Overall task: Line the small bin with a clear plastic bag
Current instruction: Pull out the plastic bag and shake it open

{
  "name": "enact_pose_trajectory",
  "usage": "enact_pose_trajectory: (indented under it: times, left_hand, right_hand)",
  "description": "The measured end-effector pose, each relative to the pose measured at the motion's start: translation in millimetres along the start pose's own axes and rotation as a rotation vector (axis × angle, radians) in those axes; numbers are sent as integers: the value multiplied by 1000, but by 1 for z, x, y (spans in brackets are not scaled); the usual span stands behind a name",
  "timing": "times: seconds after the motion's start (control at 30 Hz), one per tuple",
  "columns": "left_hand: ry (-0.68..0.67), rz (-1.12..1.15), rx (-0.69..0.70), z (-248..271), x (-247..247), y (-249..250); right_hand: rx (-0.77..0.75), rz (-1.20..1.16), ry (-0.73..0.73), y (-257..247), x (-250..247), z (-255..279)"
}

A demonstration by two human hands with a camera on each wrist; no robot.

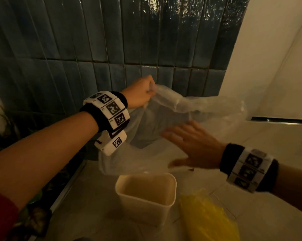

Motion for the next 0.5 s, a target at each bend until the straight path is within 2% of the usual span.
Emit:
enact_pose_trajectory:
  times: [0.07, 0.13, 0.2, 0.3, 0.37, 0.43, 0.5]
  left_hand:
    - [70, 20, 8, -6, -7, 0]
    - [181, 33, 13, -13, -22, -2]
    - [313, 80, -5, -20, -40, -3]
    - [453, 145, -63, -27, -67, -1]
    - [481, 216, -112, -30, -82, 2]
    - [498, 219, -117, -31, -96, 1]
    - [505, 237, -104, -32, -106, -3]
  right_hand:
    - [-11, -50, -396, -12, 24, 13]
    - [-152, -34, -491, -21, 36, 22]
    - [-233, -5, -516, -26, 39, 29]
    - [-256, -58, -159, -18, 33, 31]
    - [-209, -147, 154, -3, 15, 30]
    - [-39, -169, 476, 22, -15, 34]
    - [200, -304, 737, 49, -37, 49]
Point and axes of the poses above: each hand's wrist, its own z-axis away from the middle knuckle, its own x-axis out of the palm, y = z × x, the point moved 3 cm from there along -z, towards the middle knuckle, and after that the axes turned 1 degree about x, right-handed, at the moved point
